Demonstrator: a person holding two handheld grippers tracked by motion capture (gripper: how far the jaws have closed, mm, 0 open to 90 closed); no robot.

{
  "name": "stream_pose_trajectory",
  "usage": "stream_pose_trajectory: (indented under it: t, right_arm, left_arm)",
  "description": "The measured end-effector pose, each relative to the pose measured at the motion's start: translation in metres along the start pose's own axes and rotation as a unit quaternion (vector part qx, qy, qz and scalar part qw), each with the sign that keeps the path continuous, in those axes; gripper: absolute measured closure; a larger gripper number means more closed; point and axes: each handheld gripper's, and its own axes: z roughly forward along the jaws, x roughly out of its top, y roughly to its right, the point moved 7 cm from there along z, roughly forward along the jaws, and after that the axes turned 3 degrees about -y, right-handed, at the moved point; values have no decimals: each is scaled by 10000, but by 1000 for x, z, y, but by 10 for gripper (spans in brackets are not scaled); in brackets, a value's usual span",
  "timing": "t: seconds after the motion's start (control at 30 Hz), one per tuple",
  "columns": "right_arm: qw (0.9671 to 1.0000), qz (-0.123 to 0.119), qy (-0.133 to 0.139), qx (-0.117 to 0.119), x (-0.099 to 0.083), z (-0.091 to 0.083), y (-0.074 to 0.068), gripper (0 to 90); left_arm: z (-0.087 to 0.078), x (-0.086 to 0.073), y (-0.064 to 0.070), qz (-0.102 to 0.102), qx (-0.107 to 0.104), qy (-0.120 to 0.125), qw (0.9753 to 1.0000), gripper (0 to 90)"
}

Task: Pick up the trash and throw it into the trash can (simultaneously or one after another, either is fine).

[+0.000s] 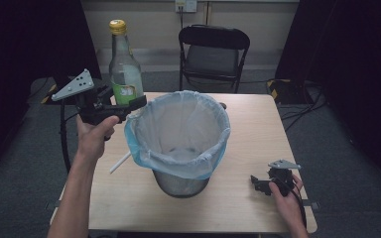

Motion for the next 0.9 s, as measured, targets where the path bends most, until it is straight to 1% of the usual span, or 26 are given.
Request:
stream_pose_trajectory:
  t: [0.1, 0.13, 0.17, 0.33, 0.37, 0.47, 0.5, 0.53, 0.67, 0.9]
  right_arm:
    - [10000, 1, -1, 0, 0, 0, 0, 77]
    - [10000, 1, 0, 1, 0, 0, 0, 77]
    - [10000, 1, 0, 1, 0, 0, 0, 77]
    - [10000, 0, 0, 1, 0, 0, 0, 77]
    - [10000, 1, -1, 1, 0, 0, 0, 77]
    - [10000, -1, 0, 1, 0, 0, 0, 77]
    - [10000, 0, 0, 0, 0, 0, 0, 77]
    - [10000, 1, 0, 0, 0, 0, 0, 77]
    - [10000, -6, 3, -1, 0, 0, 0, 77]
    - [10000, -7, 4, 0, 0, 0, 0, 77]
  left_arm:
    - [4, 1, 2, 2, -34, -30, 10000, 282]
    - [7, 2, 2, 42, -38, -64, 10000, 282]
    - [9, 2, 3, 13, -52, -74, 10000, 281]
    - [13, 2, 4, 49, -86, -138, 9999, 281]
    - [15, 3, 6, 57, -114, -169, 9998, 282]
    - [19, 5, 8, 47, -163, -157, 9997, 281]
    - [21, 7, 9, 79, -189, -158, 9997, 281]
    - [22, 8, 11, 53, -213, -167, 9996, 281]
    - [27, 10, 14, 104, -268, -212, 9994, 281]
    - [36, 12, 23, 141, -480, -275, 9984, 281]
